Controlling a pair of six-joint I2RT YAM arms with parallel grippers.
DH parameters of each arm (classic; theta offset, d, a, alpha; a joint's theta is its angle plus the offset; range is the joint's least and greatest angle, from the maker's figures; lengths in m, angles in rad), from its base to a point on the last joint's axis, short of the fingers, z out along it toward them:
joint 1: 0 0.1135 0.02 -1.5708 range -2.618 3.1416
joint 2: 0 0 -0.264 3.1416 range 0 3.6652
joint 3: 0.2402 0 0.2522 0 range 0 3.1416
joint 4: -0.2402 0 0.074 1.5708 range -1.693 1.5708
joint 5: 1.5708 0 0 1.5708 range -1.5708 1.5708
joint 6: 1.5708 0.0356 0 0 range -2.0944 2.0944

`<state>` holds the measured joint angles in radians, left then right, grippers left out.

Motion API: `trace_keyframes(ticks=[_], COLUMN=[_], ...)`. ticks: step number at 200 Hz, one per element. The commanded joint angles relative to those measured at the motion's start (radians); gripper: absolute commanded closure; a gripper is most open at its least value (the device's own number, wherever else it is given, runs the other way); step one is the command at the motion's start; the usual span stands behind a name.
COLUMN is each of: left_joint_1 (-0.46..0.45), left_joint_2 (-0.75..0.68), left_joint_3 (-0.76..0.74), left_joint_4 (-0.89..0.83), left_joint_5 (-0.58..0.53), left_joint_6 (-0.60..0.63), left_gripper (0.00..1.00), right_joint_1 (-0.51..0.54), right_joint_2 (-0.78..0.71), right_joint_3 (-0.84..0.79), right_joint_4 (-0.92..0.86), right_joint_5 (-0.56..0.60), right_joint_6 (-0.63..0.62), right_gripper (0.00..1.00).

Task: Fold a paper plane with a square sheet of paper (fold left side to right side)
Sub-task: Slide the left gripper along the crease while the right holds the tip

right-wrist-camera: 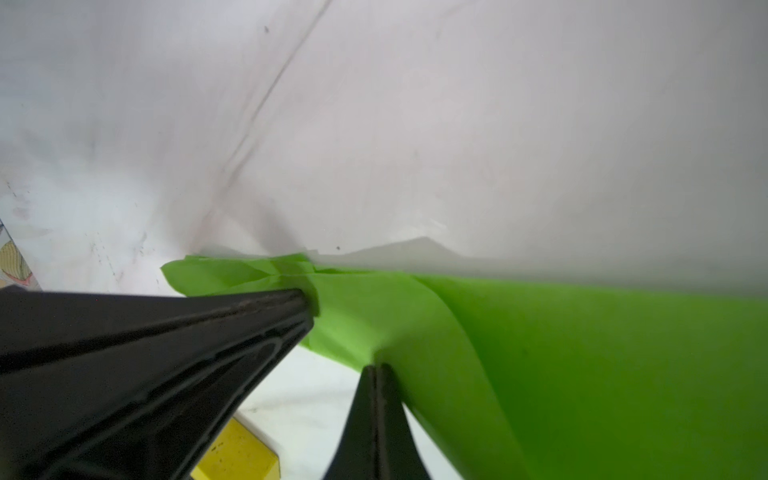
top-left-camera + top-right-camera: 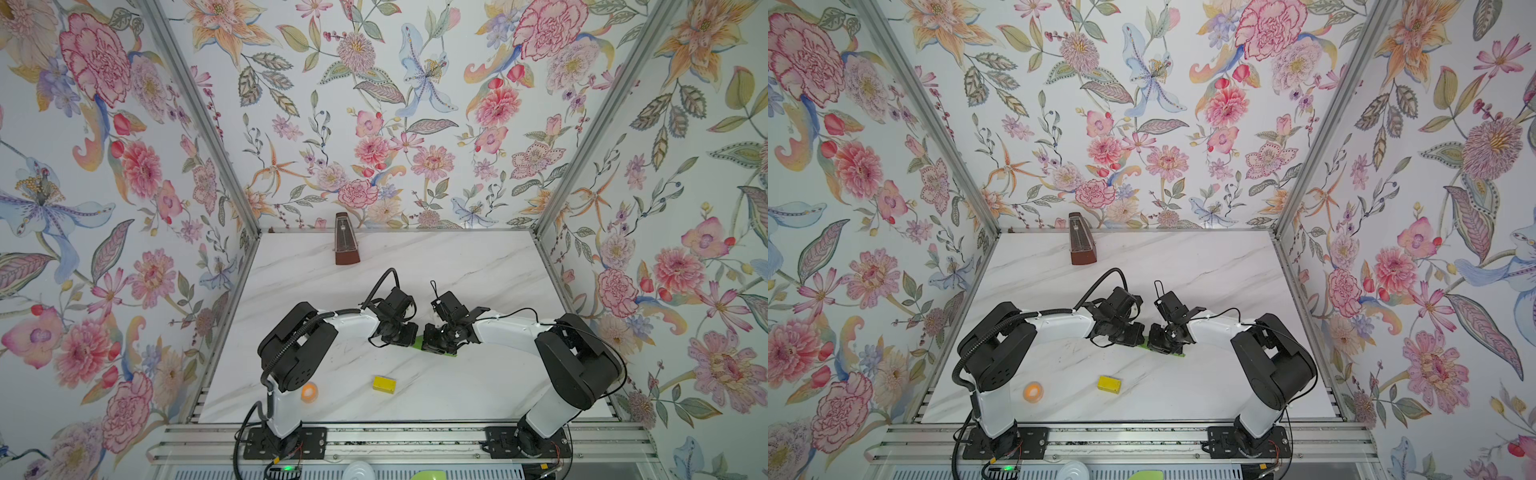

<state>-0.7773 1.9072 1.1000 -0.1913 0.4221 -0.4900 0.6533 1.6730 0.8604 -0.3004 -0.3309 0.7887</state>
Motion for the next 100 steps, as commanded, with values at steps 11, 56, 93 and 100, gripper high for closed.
trace_keyframes(ticks=[11,56,93,100], left_joint_1=[0.017,0.016,0.018,0.014], left_joint_2=[0.038,0.037,0.036,0.034], left_joint_3=[-0.026,-0.038,-0.036,-0.036], left_joint_4=[-0.108,-0.1,-0.102,-0.102], left_joint_5=[-0.057,-0.052,-0.054,-0.054], left_joint_6=[0.031,0.027,0.031,0.031], left_gripper=[0.94,0.95,0.95,0.95], right_joint_1=[0.006,0.003,-0.003,-0.007], right_joint_2=[-0.001,0.025,0.044,0.048], right_joint_3=[0.029,0.043,0.062,0.058], right_joint_4=[-0.055,0.021,0.031,0.038], right_joint_5=[-0.041,-0.088,-0.082,-0.08], right_joint_6=[-0.025,-0.006,-0.002,0.0], right_gripper=[1.0,1.0,1.0,1.0])
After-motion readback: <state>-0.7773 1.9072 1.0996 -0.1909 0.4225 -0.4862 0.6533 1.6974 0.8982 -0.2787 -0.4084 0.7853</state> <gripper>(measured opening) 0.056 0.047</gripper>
